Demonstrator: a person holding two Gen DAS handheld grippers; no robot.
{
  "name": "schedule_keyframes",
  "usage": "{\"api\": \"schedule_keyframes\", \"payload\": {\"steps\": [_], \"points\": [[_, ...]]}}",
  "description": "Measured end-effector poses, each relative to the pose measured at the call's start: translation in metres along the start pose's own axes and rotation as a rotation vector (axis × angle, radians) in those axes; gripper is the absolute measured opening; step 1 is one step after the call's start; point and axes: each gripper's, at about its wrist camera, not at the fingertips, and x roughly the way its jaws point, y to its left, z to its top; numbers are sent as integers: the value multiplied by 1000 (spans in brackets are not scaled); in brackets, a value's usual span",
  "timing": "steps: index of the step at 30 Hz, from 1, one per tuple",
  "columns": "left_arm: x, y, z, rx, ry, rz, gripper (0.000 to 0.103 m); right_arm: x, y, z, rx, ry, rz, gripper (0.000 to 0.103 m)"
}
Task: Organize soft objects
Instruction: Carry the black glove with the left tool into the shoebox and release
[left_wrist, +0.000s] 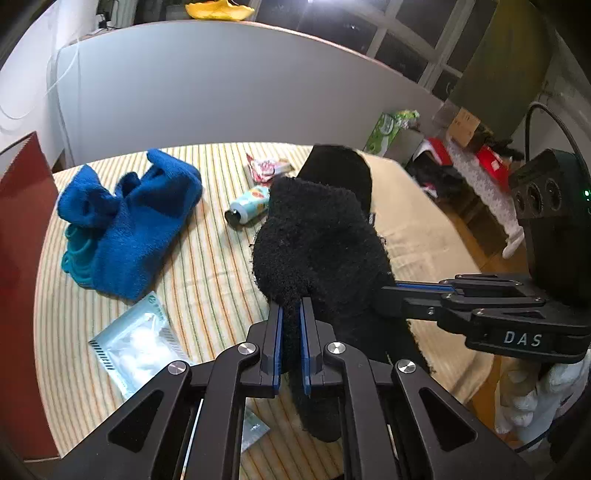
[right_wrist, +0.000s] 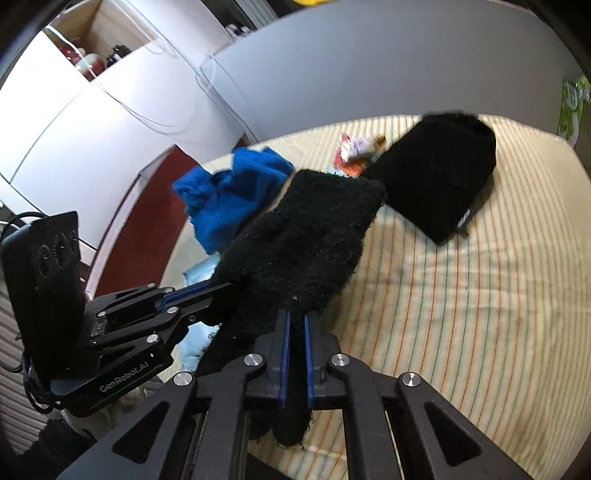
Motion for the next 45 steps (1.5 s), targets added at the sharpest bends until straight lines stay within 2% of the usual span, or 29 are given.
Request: {"api": "schedule_keyframes", "payload": {"steps": [7, 12, 22, 27, 32, 38, 45], "points": [[-43, 15, 14, -23, -104, -6, 7, -28, 39, 18, -78, -57, 19, 6], [-81, 46, 27, -71, -191, 19, 7, -33, 83, 42, -160, -92, 52, 6], [-148, 125, 37, -164, -319, 155, 7, 0, 194, 88, -336, -92, 127, 6], [-167, 170, 32, -225, -333, 227, 7, 35, 239, 101, -377, -67, 174, 6], [-171, 203, 29, -257, -317, 303, 7, 77, 278, 105, -411, -21, 183, 6], [-159, 222, 24, -275, -267, 366, 7, 124, 298, 109, -415, 30, 162, 6], [-148, 241, 20, -308, -247, 399, 7, 159, 293, 111, -366, 54, 173, 6]]}}
